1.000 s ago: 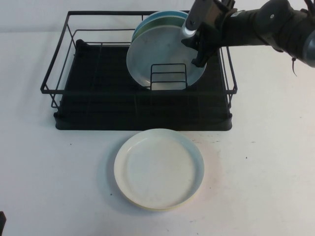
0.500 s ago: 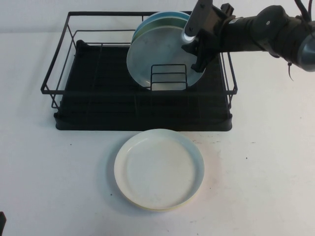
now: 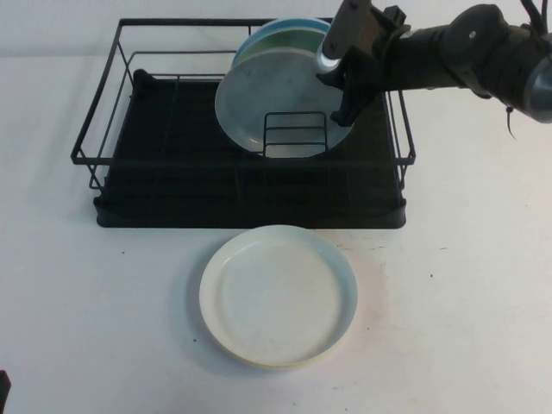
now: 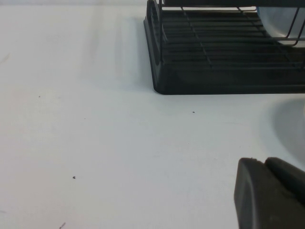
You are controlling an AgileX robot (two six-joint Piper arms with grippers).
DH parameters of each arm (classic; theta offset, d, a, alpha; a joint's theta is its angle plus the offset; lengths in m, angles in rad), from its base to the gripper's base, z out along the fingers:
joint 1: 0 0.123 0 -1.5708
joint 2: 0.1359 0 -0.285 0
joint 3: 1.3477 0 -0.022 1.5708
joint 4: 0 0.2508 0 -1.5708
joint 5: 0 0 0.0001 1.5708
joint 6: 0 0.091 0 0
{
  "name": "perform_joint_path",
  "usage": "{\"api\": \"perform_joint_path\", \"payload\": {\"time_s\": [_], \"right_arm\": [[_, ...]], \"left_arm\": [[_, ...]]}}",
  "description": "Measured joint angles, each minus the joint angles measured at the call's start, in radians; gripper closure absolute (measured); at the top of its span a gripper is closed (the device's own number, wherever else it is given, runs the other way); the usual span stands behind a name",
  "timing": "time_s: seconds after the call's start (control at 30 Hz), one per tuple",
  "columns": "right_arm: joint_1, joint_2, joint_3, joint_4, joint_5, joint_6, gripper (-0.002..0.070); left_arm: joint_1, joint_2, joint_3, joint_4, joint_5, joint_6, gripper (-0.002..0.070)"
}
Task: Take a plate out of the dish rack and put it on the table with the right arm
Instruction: Grasp the plate from the shelf, then place the plate from the table
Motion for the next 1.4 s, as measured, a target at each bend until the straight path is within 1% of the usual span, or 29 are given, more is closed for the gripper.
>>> {"api": "perform_joint_path", "payload": {"time_s": [0.2,0.3,0.47,0.6,0.7,0.77,0.87,0.97,1.13,1.23,1.3,1.4], "right_arm": [[0.000,-0.068,0.000,-0.005,0.011,0.000,0.0610],[0.000,-0.116,0.000,-0.019,0.015,0.034,0.0610],[0.000,-0.226,0.000,-0.084,0.029,0.162,0.0611],[0.000,-0.315,0.000,-0.161,0.084,0.309,0.0611],[0.012,-0.381,0.000,-0.291,0.147,0.522,0.0611],[0.035,-0.425,0.000,-0.416,0.222,0.743,0.0611],[0.082,-0.477,0.005,-0.575,0.386,1.074,0.0611],[0.131,-0.518,0.067,-0.639,0.496,1.262,0.0611],[0.224,-0.601,0.259,-0.675,0.530,1.497,0.0611],[0.255,-0.634,0.402,-0.662,0.520,1.657,0.0611],[0.258,-0.641,0.490,-0.606,0.476,1.706,0.0611],[0.258,-0.630,0.614,-0.500,0.363,1.729,0.0611]], "left_arm": [[0.000,0.000,0.000,0.000,0.000,0.000,0.0679],[0.000,0.000,0.000,0.000,0.000,0.000,0.0679],[0.000,0.000,0.000,0.000,0.000,0.000,0.0679],[0.000,0.000,0.000,0.000,0.000,0.000,0.0679],[0.000,0.000,0.000,0.000,0.000,0.000,0.0679],[0.000,0.000,0.000,0.000,0.000,0.000,0.0679],[0.000,0.000,0.000,0.000,0.000,0.000,0.0679],[0.000,0.000,0.000,0.000,0.000,0.000,0.0679],[0.000,0.000,0.000,0.000,0.000,0.000,0.0679],[0.000,0.000,0.000,0.000,0.000,0.000,0.0679],[0.000,0.000,0.000,0.000,0.000,0.000,0.0679],[0.000,0.000,0.000,0.000,0.000,0.000,0.0679]]}}
